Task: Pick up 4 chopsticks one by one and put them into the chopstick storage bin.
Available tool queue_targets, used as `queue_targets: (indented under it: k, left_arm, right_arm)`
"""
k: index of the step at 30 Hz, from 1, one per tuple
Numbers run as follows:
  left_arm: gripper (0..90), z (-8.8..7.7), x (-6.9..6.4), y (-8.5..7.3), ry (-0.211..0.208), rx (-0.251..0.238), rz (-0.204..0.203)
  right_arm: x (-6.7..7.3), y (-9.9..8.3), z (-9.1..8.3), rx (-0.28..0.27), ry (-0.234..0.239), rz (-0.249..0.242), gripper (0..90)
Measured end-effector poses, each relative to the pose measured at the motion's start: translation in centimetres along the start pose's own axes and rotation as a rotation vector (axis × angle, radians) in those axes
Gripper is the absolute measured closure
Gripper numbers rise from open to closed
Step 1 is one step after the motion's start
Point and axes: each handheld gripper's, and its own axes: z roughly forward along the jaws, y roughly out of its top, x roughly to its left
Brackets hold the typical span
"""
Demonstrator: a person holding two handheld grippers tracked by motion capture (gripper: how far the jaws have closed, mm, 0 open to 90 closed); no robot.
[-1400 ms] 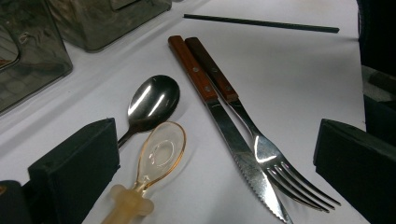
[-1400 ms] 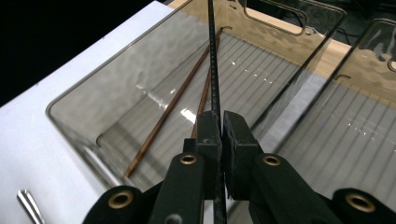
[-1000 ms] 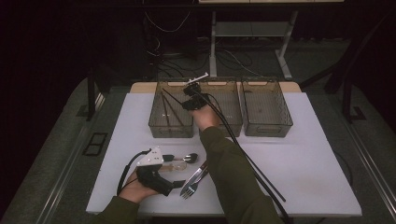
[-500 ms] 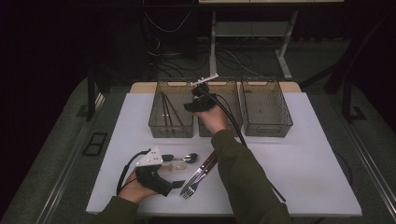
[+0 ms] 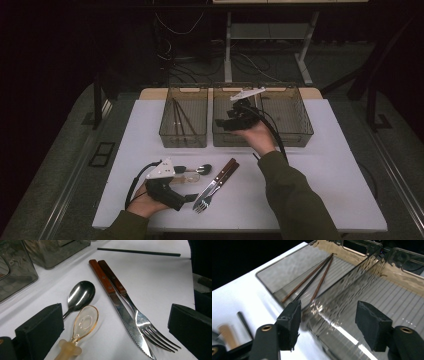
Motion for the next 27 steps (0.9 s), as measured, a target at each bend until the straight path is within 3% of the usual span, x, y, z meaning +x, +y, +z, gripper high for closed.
queue_targets:
  k: [4,12,27]
  left_arm:
    - [0.0,0.0,0.1,0.0,0.001,0.009,0.0]
    - [0.0,0.0,0.1,0.0,0.014,0.013,0.009]
    - [0.0,0.1,0.1,-0.1,0.025,0.025,0.009]
  right_arm:
    - [-0.4,-1.4,-1.7,-0.007,0.027,0.001,32.5]
    - [-1.2,-4.5,-4.9,-0.031,0.018,-0.003,28.1]
    - [-2.9,-11.0,-9.5,-0.024,-0.002,0.016,26.2]
